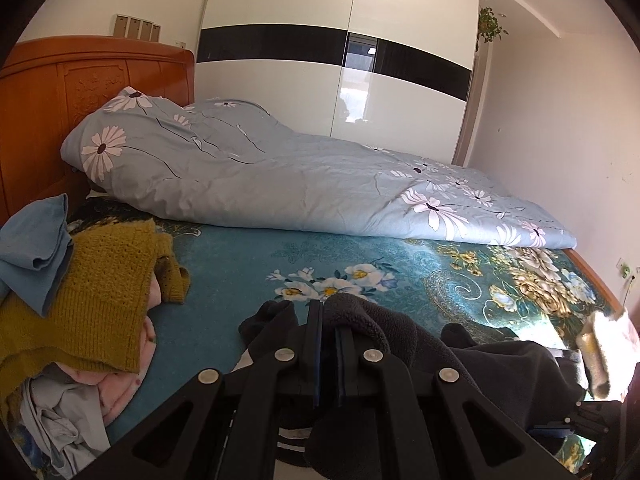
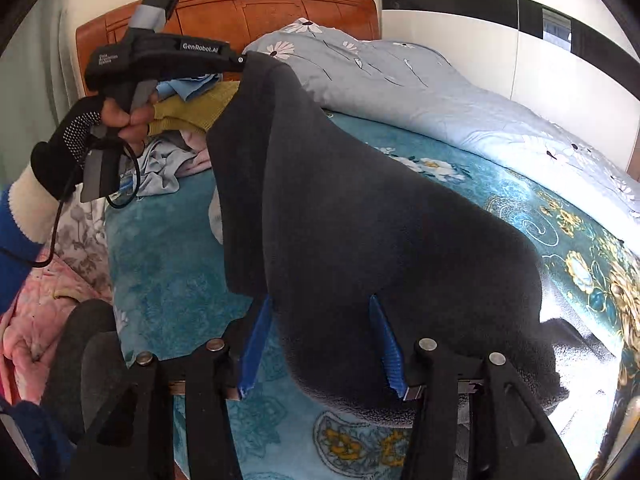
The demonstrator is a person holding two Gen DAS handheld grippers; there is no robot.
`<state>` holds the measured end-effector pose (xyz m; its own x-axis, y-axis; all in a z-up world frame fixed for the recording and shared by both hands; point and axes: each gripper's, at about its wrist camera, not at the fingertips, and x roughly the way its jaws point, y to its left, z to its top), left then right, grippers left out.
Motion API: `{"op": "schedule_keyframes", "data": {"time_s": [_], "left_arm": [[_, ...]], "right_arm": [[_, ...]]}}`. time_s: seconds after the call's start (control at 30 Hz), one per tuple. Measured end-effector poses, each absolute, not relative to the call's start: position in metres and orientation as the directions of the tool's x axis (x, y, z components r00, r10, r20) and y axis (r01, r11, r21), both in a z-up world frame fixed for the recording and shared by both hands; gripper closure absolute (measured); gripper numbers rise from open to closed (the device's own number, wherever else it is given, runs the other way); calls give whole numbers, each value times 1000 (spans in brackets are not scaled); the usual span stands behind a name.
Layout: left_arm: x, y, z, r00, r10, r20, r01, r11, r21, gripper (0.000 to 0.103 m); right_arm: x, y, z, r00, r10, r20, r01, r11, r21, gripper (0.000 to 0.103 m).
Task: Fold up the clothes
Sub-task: 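Lift the hoodie with both grippers and shake it out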
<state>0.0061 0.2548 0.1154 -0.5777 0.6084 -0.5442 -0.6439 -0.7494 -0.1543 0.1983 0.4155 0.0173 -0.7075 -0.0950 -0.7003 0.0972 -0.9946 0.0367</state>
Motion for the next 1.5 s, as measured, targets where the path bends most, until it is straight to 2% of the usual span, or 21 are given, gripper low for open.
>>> {"op": "schedule_keyframes", "data": {"time_s": [0.17,0.33,0.4,0.47,0.5,0.57,0.67,0.77,0.93,1.07,1.27,1.37,1.5], "left_arm": [[13,258,124,-577,616,-537,-656,-741,-145,97],[17,257,130,-576,623,-530,-667,-732,-136,97],[17,255,130,-575,624,-529,-670,-730,-133,97],[19,252,131,-573,631,-523,-677,-724,-133,97],[21,250,133,-579,632,-516,-678,-724,-126,97],[27,247,142,-587,642,-492,-684,-719,-122,97],[41,244,165,-594,670,-445,-707,-699,-109,97],[66,248,199,-609,697,-378,-736,-674,-56,97],[112,248,265,-618,742,-258,-769,-639,4,97],[149,238,311,-628,761,-162,-775,-630,48,97],[194,213,369,-636,772,-11,-766,-630,128,97],[193,216,390,-650,760,5,-750,-642,158,97],[157,240,381,-671,737,-75,-739,-658,143,97]], "right_arm": [[197,399,15,-711,-20,-703,88,-994,-61,43],[188,388,5,-699,118,-705,47,-977,-209,44],[186,390,5,-695,157,-702,14,-973,-231,52],[185,400,13,-692,171,-701,-29,-977,-210,82],[185,408,18,-691,171,-702,-52,-981,-187,89],[187,425,34,-700,173,-693,-103,-985,-141,93],[199,450,76,-739,265,-620,-209,-964,-163,94],[219,468,131,-781,381,-495,-320,-925,-207,97],[254,483,202,-803,482,-349,-431,-876,-218,97],[292,474,256,-828,516,-220,-473,-853,-221,97],[336,439,315,-852,518,-78,-483,-835,-264,97],[340,437,336,-868,494,-51,-465,-844,-266,97],[317,446,337,-866,494,-84,-451,-841,-299,97]]}}
